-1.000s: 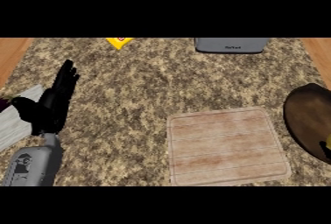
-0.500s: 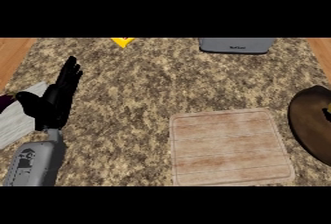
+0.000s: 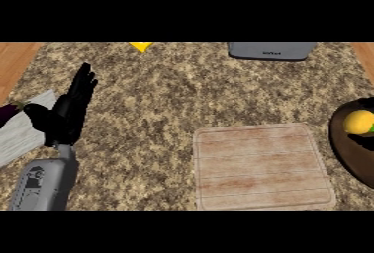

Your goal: Pick the lemon from the cutting board and place it in the pan

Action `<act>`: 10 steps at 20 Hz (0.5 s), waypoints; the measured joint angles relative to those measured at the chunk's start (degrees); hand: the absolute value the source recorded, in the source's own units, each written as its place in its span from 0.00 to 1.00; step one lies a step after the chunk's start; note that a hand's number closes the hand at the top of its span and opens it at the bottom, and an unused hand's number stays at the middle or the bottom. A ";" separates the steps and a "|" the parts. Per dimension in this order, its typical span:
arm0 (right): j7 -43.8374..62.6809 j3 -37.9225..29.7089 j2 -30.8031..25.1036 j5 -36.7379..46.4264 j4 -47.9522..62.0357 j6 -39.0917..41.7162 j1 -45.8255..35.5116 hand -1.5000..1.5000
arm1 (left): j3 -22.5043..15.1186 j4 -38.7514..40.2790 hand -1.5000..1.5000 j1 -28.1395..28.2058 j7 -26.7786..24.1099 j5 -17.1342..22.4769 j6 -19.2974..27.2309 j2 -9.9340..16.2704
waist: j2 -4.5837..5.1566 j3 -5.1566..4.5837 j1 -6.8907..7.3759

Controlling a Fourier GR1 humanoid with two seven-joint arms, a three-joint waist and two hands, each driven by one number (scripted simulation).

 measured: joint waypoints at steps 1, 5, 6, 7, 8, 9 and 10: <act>-0.79 0.02 -0.23 -0.21 1.93 1.75 -0.68 0.00 | -0.06 0.33 0.50 -0.15 -0.31 -0.15 0.01 -0.04 | 0.00 -0.01 -0.11; -4.43 0.17 -1.13 0.20 8.78 4.20 -3.03 0.00 | -0.83 -0.43 0.50 1.13 -0.37 -0.73 0.38 -0.68 | -0.10 0.02 -0.21; -5.40 -0.20 -1.53 -0.01 10.08 4.38 -3.63 0.00 | -0.69 -0.45 0.50 1.19 -0.65 -0.70 0.40 -0.63 | -0.10 0.03 -0.26; -7.09 -0.95 -1.73 -0.73 10.95 4.63 -3.67 0.00 | -0.51 -0.38 0.50 1.23 -0.72 -0.69 0.26 -0.34 | -0.13 0.03 -0.43; -9.01 -1.81 -1.86 -1.55 11.61 4.68 -3.50 0.00 | -0.22 -0.48 0.50 1.51 -0.77 -0.56 0.22 -0.14 | -0.15 0.04 -0.54; -10.23 -2.66 -2.37 -2.39 12.18 5.28 -3.90 0.00 | 0.30 -0.81 0.50 1.19 -0.10 -0.12 0.04 0.31 | -0.21 0.05 -0.66; -11.24 -3.78 -2.61 -3.54 12.77 5.84 -4.26 0.00 | 0.16 -1.41 0.50 1.57 -0.04 -0.11 0.04 0.21 | -0.29 0.05 -0.73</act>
